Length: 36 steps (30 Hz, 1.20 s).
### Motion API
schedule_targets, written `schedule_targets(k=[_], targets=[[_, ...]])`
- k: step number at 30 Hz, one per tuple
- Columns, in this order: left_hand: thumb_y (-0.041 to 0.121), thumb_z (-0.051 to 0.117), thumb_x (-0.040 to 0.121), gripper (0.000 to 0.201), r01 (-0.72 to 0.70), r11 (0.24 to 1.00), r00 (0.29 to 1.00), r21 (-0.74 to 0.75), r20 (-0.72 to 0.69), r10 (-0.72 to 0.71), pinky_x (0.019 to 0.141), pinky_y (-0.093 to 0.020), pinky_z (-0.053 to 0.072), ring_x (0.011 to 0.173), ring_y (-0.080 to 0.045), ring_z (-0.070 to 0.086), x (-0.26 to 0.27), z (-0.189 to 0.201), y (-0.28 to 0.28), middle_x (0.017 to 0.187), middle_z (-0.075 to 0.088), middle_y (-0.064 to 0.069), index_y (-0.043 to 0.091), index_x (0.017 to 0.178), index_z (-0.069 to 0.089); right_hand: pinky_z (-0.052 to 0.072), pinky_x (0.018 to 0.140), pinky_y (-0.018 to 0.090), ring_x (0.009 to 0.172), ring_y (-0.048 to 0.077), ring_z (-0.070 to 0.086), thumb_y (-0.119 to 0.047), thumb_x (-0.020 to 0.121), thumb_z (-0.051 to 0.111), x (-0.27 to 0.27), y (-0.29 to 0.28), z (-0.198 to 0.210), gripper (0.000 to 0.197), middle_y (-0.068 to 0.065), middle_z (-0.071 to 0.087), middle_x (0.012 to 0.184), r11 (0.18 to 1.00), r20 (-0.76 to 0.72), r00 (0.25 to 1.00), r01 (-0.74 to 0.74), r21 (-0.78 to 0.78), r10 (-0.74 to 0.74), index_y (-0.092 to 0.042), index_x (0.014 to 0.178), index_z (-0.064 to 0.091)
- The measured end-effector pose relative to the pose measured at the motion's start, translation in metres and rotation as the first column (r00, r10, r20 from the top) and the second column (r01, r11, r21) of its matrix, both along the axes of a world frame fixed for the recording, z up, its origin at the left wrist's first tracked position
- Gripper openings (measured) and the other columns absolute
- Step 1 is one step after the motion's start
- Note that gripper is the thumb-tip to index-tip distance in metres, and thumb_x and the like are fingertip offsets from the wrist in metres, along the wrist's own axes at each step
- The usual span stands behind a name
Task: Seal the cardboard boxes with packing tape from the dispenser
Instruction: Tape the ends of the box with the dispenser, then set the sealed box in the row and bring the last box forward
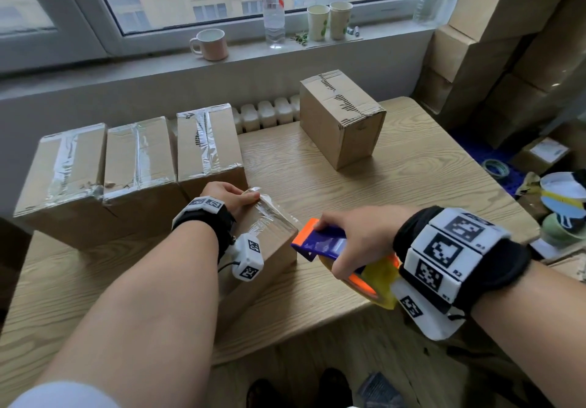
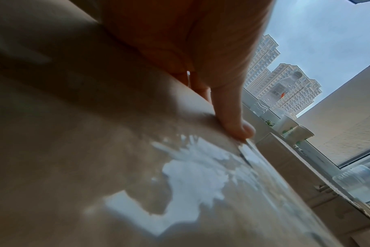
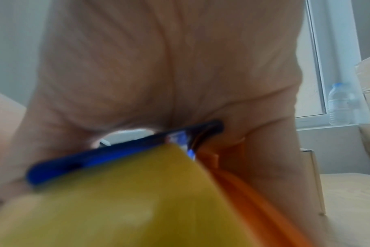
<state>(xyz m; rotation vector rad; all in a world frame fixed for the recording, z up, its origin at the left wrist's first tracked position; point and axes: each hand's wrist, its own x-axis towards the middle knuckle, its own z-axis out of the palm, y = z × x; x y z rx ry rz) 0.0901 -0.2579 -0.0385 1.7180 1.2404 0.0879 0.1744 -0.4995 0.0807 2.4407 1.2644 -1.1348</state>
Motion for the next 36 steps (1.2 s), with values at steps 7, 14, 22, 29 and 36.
schedule_targets(k=[7,14,22,29,36], targets=[[0.041,0.086,0.064,0.032,-0.018,1.0,1.0,0.003,-0.017,0.018,0.062,-0.029,0.042,0.08,-0.015,0.058,-0.001,-0.002,0.0,0.086,0.066,0.0,0.017,0.077,0.069,0.045,0.065,0.026,0.082,0.011,0.055,-0.04,0.07,0.072,0.007,0.015,-0.003,0.068,-0.008,0.054,0.102,0.999,0.002,1.0,-0.013,-0.034,0.014,-0.041,0.131,0.04],[0.041,0.086,0.064,0.031,-0.031,1.0,1.0,-0.001,-0.002,0.031,0.069,-0.03,0.044,0.082,-0.015,0.059,-0.004,-0.002,-0.001,0.085,0.066,0.001,0.019,0.075,0.067,0.053,0.055,0.023,0.078,0.018,0.064,-0.028,0.076,0.071,0.028,0.017,-0.006,0.06,0.0,0.058,0.102,0.986,-0.197,0.969,0.13,-0.106,-0.149,-0.042,0.128,0.044],[0.041,0.085,0.066,0.03,-0.061,0.998,0.998,-0.009,0.005,0.061,0.066,-0.029,0.044,0.077,-0.012,0.059,-0.008,-0.001,-0.004,0.081,0.066,0.002,0.018,0.077,0.067,0.048,0.062,0.024,0.075,0.014,0.057,-0.013,0.072,0.07,0.035,0.029,-0.003,0.076,-0.011,0.05,0.089,0.989,0.033,0.993,-0.111,-0.101,0.114,-0.047,0.133,0.043],[0.046,0.081,0.069,0.032,-0.131,0.99,0.991,0.049,0.018,0.131,0.068,-0.027,0.046,0.074,-0.015,0.061,-0.016,-0.003,-0.008,0.078,0.066,0.002,0.019,0.075,0.066,0.05,0.06,0.023,0.067,0.015,0.061,-0.009,0.071,0.071,0.052,0.03,-0.009,0.07,-0.002,0.064,0.091,0.996,-0.066,0.997,0.035,-0.082,-0.04,-0.046,0.128,0.054],[0.049,0.076,0.074,0.037,-0.245,0.963,0.968,0.114,-0.032,0.25,0.08,-0.029,0.047,0.091,-0.026,0.063,-0.03,0.0,-0.004,0.094,0.069,-0.005,0.015,0.088,0.071,0.044,0.084,0.025,0.114,0.021,0.057,-0.031,0.071,0.079,0.072,0.019,-0.046,0.083,-0.002,0.057,0.132,0.987,0.249,0.964,-0.056,-0.148,0.092,-0.037,0.143,0.038]])
